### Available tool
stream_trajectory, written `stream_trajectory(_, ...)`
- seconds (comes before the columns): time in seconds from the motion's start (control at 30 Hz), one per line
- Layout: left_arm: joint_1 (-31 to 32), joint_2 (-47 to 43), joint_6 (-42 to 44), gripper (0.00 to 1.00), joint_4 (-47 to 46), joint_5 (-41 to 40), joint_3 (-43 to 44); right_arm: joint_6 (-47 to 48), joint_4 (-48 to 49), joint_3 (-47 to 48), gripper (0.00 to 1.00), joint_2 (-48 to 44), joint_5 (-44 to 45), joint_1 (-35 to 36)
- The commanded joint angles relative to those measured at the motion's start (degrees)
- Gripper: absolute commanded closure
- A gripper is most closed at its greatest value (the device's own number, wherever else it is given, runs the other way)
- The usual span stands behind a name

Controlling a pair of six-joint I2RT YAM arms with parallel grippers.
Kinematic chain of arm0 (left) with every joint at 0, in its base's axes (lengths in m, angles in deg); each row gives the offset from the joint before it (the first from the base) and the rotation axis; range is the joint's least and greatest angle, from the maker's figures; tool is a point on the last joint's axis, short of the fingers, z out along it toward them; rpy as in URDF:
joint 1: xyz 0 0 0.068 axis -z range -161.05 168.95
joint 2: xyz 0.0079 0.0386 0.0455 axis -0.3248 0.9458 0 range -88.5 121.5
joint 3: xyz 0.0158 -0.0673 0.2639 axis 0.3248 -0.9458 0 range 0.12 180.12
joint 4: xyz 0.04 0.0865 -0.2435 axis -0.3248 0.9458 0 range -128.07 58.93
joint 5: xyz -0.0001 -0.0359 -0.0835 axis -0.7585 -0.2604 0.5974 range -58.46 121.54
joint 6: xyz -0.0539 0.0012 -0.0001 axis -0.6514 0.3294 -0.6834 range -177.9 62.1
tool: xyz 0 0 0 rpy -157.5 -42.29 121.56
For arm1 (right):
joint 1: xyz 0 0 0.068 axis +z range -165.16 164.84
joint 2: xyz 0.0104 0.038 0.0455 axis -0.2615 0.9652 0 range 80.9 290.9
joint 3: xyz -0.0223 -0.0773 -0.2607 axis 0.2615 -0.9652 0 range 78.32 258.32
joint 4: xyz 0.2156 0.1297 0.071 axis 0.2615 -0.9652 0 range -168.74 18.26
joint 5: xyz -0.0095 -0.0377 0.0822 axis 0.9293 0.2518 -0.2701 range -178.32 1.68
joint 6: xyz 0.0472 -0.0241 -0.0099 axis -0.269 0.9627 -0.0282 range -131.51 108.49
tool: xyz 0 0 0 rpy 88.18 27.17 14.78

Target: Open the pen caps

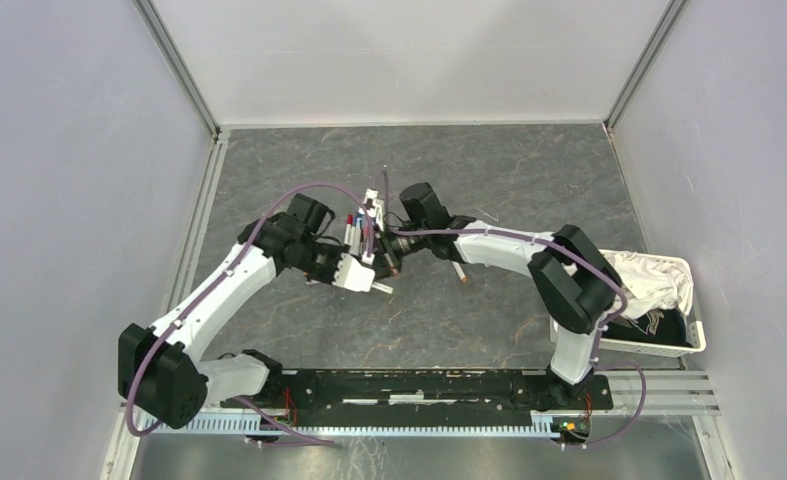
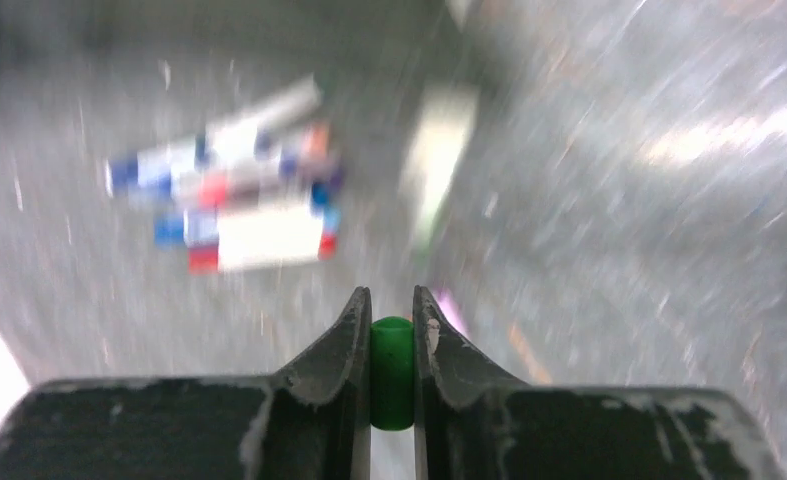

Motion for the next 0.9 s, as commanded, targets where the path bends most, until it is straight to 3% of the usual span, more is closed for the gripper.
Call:
stream_trajectory(0.0, -11.7, 1.6, 5.8, 0.98, 3.7, -13.0, 5.3, 6.8, -14.6, -7.4, 1.0, -4.5, -3.7, -3.5)
stream_trajectory(0.2, -13.2, 4.0, 4.5, 0.98, 2.8, -10.6, 6.8, 11.0, -19.9, -7.2, 1.0, -5.8, -1.0, -5.0)
stream_trajectory(0.33, -13.2, 6.0, -1.8, 0.98, -0.7, -6.1, 4.9, 10.4, -20.4, -6.1, 1.0, -7.6, 4.0, -8.6)
stream_trajectory(0.57, -13.6, 13.8, -10.9, 0.98, -9.0, -2.7, 1.6, 7.7, -22.3, -5.7, 1.0, -12.5, 33.9, -17.7)
stream_trajectory(0.87, -15.6, 24.9, -16.7, 0.97, -14.4, -4.0, 3.3, 4.7, -14.3, -12.3, 1.0, -15.8, 55.3, -23.8)
